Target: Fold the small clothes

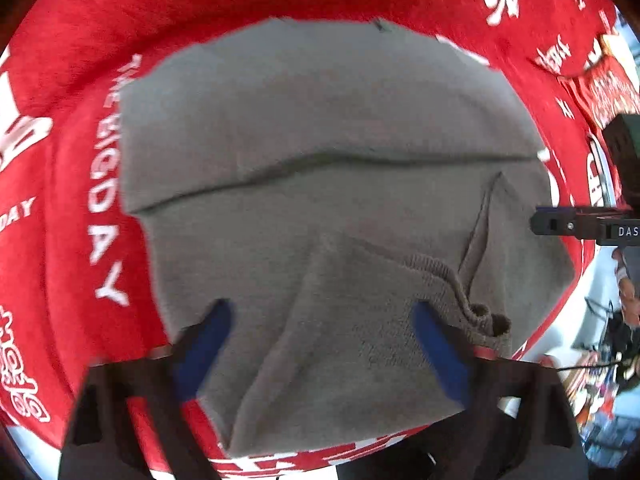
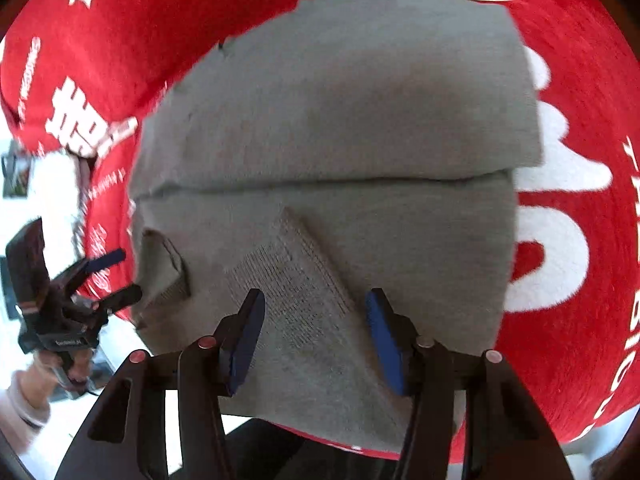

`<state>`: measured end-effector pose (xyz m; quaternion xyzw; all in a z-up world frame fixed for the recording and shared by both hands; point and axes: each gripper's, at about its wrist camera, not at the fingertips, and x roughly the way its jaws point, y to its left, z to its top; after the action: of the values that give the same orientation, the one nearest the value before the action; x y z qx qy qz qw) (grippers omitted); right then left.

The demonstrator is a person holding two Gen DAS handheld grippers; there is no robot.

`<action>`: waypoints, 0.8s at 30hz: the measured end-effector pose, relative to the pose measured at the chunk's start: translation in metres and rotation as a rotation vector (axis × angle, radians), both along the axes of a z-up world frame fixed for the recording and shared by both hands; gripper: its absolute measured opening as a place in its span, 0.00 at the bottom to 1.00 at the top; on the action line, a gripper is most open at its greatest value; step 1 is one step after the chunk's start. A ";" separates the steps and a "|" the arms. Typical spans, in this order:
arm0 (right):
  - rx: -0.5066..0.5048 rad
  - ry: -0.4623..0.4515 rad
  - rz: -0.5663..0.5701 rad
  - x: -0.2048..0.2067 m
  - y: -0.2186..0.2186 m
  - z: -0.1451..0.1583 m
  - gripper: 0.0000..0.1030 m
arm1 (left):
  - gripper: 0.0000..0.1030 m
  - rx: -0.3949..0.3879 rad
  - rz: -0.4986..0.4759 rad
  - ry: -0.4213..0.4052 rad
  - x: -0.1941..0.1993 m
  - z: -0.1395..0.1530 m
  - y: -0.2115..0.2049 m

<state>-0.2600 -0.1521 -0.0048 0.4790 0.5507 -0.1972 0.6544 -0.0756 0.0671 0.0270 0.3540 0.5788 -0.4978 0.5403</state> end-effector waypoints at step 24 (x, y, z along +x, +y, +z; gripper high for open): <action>-0.449 -0.079 0.007 0.014 -0.060 0.143 0.06 | 0.07 -0.336 0.276 -0.105 0.104 0.125 -0.039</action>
<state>-0.2458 -0.2118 0.1380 0.3269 0.4687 -0.2934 0.7664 0.0289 0.0278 0.1523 0.2020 0.5017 -0.4895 0.6840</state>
